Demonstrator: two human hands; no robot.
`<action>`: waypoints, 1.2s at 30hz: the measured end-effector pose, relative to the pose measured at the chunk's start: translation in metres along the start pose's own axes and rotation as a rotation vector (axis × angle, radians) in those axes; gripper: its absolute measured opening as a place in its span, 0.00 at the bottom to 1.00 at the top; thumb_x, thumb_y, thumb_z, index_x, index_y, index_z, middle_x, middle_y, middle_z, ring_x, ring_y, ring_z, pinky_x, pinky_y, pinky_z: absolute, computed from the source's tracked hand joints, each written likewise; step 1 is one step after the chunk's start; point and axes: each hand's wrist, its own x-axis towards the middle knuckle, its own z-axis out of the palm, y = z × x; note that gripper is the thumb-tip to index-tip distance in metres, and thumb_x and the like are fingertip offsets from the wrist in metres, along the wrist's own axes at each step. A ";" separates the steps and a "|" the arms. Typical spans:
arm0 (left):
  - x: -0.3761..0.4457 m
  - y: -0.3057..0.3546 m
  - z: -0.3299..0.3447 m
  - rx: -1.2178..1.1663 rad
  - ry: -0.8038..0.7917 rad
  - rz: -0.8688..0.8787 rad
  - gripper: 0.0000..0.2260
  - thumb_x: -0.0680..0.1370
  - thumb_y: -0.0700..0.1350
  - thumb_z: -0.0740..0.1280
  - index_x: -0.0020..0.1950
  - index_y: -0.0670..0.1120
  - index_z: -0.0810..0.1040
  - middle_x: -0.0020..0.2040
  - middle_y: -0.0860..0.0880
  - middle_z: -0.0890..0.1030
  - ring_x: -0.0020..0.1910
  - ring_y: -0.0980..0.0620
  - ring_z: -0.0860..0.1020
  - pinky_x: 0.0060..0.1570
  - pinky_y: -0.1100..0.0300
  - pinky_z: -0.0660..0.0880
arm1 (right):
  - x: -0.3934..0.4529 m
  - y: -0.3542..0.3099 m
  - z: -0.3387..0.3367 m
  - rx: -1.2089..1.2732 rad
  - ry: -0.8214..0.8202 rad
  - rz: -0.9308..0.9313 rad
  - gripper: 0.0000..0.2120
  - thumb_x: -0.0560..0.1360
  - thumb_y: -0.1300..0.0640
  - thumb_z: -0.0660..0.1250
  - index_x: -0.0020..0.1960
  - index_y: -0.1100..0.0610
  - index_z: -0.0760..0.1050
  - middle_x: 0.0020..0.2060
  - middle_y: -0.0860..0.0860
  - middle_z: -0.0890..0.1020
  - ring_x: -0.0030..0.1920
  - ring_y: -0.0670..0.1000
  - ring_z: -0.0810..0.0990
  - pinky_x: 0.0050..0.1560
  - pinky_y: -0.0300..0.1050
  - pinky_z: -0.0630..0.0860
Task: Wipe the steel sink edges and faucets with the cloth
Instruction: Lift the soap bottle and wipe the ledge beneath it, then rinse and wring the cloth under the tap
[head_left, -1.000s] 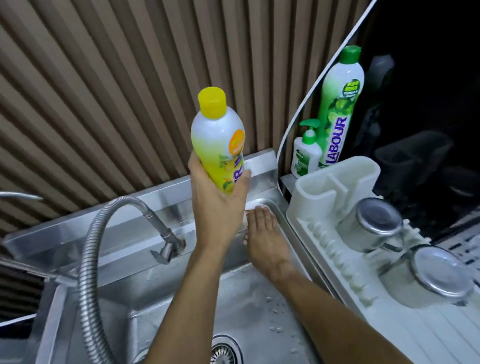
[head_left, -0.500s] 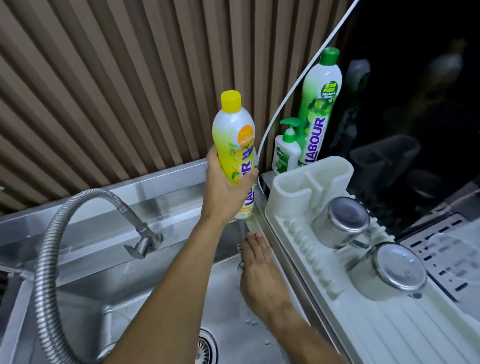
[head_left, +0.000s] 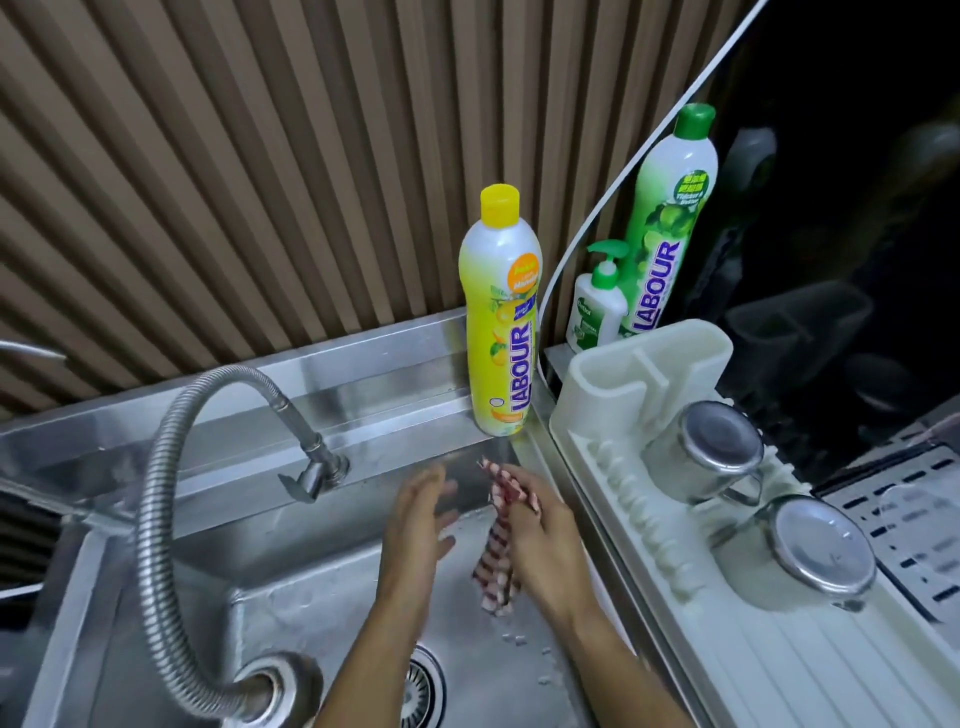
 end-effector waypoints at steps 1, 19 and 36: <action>-0.002 -0.015 -0.008 -0.087 -0.040 -0.147 0.18 0.78 0.60 0.66 0.64 0.53 0.79 0.63 0.50 0.83 0.60 0.46 0.81 0.55 0.50 0.75 | 0.002 0.001 0.003 0.134 -0.014 0.093 0.19 0.79 0.66 0.59 0.59 0.52 0.83 0.50 0.45 0.87 0.55 0.48 0.85 0.54 0.36 0.78; -0.081 -0.047 -0.069 0.075 -0.091 -0.176 0.11 0.79 0.43 0.73 0.61 0.44 0.80 0.51 0.44 0.87 0.47 0.46 0.87 0.46 0.53 0.84 | -0.066 0.006 -0.009 0.345 -0.369 0.790 0.18 0.76 0.54 0.69 0.59 0.67 0.81 0.51 0.62 0.85 0.46 0.60 0.84 0.54 0.55 0.80; -0.173 -0.058 -0.100 0.087 -0.194 -0.190 0.14 0.78 0.49 0.74 0.62 0.48 0.79 0.55 0.47 0.87 0.52 0.48 0.86 0.57 0.48 0.82 | -0.158 -0.036 -0.009 -0.394 -0.282 0.309 0.12 0.83 0.50 0.65 0.54 0.57 0.83 0.48 0.51 0.87 0.48 0.51 0.87 0.56 0.51 0.83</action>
